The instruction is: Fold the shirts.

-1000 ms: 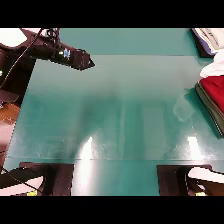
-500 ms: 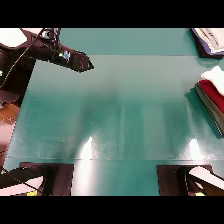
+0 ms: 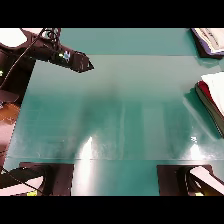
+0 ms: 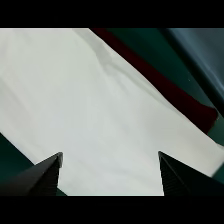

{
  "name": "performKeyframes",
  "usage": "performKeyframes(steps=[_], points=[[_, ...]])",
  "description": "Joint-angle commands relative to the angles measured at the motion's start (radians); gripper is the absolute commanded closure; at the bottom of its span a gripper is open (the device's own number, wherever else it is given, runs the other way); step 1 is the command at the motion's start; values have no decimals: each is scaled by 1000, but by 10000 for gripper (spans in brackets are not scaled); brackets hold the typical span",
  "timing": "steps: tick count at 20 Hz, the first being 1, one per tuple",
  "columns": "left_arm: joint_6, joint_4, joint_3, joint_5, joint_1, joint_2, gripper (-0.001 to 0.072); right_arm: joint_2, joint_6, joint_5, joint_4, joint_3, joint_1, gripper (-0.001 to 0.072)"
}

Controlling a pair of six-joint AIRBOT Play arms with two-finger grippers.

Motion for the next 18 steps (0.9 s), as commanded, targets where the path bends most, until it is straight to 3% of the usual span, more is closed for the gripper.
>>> performKeyframes(steps=[1,3,9,10,12,18], points=[[0,0,0,47,1,1,682,5,6,-23,215,37,65,113],[0,0,0,60,1,1,682,4,6,-24,292,40,157,275],[-1,-4,0,57,1,2,682,4,6,-80,293,40,560,284],[-1,-4,0,57,1,2,682,4,5,-101,288,40,620,398],[-1,-4,0,57,1,2,682,2,5,-144,287,40,710,699],[-1,-4,0,57,1,2,682,-55,5,-109,288,40,815,697]])
